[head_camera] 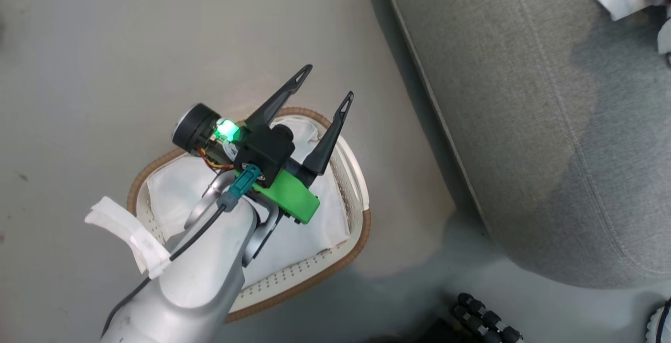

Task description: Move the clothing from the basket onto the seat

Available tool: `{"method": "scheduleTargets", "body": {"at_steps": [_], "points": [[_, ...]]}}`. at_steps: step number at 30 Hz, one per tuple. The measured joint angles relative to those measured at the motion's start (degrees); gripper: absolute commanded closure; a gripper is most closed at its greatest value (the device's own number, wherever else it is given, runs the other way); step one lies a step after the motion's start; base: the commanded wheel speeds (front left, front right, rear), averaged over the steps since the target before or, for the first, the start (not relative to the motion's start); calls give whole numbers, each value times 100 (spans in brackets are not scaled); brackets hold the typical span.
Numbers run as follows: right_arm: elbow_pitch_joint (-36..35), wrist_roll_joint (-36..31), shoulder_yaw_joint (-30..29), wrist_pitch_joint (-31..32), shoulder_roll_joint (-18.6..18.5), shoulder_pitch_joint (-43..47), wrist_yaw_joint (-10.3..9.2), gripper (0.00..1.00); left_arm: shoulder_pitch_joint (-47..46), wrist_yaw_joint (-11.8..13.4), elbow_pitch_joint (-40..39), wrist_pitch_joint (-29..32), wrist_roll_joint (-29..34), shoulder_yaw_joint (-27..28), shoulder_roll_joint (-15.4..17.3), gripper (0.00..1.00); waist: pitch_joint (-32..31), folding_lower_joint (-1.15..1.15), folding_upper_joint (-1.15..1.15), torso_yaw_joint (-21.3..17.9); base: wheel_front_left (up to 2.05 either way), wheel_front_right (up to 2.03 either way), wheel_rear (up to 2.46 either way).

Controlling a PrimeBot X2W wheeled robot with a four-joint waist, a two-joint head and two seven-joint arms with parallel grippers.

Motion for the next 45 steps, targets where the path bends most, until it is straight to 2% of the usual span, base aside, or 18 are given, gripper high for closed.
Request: {"method": "scheduleTargets", "body": {"at_steps": [12, 16, 23, 33, 41, 45], "points": [[-548, -89, 392, 0, 122, 543, 0, 0, 506, 9, -14, 0, -252, 550, -318, 0, -977, -1, 0, 85, 0, 0, 0], [-573, -81, 502, 0, 255, 673, 0, 0, 720, 102, -1, 0, -271, 855, -417, 0, -1341, -1, 0, 195, 0, 0, 0], [-740, 62, 724, 0, 755, 1220, 0, 0, 1151, 238, 248, -1, -354, 1400, -494, 0, -1964, -1, 0, 512, 0, 0, 0], [-1078, 305, 1183, 0, 1345, 2310, 0, 0, 1846, 319, 377, 0, -331, 2195, -545, 0, -2609, -1, 0, 1167, 0, 0, 0], [-1349, 438, 1209, 0, 1532, 3244, 0, 0, 2461, 318, 241, 0, -258, 2736, -570, 0, -3041, -1, 0, 1529, 0, 0, 0], [-1496, 746, 1239, 0, 1544, 3741, 0, 0, 2794, 278, 178, 0, -236, 2904, -586, 0, -3226, -1, 0, 1652, 0, 0, 0]]}}
